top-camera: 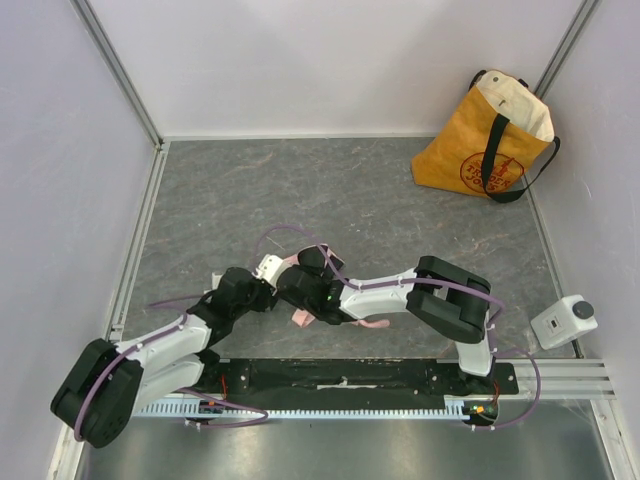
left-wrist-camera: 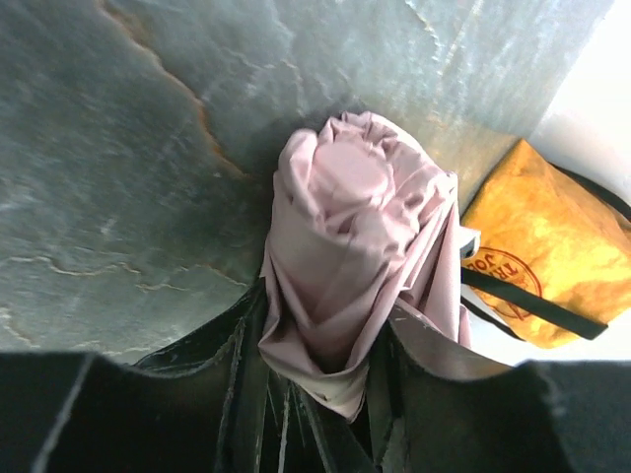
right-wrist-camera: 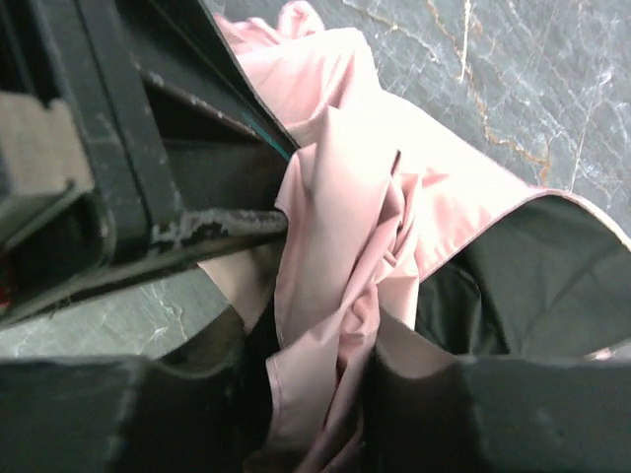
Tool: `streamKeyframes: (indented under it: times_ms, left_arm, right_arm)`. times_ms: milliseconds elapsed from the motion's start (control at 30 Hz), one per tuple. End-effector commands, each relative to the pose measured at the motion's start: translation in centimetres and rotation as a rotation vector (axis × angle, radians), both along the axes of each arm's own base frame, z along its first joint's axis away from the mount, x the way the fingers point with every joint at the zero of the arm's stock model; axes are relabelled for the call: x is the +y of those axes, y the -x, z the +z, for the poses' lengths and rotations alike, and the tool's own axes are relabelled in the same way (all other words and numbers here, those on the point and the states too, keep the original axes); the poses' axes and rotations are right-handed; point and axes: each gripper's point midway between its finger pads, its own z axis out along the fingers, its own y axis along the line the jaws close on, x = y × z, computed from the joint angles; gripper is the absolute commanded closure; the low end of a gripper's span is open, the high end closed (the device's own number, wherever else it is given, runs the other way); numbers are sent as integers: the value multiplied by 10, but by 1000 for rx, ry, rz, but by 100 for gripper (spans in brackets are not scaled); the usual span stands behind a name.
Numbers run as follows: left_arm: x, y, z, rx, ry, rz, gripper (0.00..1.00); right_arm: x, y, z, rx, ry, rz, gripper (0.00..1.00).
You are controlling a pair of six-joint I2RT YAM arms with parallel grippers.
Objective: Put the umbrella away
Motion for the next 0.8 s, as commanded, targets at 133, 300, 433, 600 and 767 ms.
streamKeyframes:
  times_ms: [133, 300, 433, 600, 767]
  left_arm:
    - [7, 12, -3, -89, -58, -60, 98]
    - [14, 19, -5, -141, -52, -56, 68]
    - [18, 29, -13, -169, -39, -68, 24]
    - [20, 31, -7, -267, -58, -105, 7]
    - [27, 34, -5, -280, -119, -117, 5]
  right_arm:
    - [-50, 30, -87, 179, 263, 71, 100]
    - [-45, 44, -97, 439, 141, 131, 100]
    - [-49, 51, -98, 647, 60, 147, 100]
    - [-47, 57, -92, 816, -21, 150, 100]
    - [-50, 65, -92, 1148, -123, 104, 100]
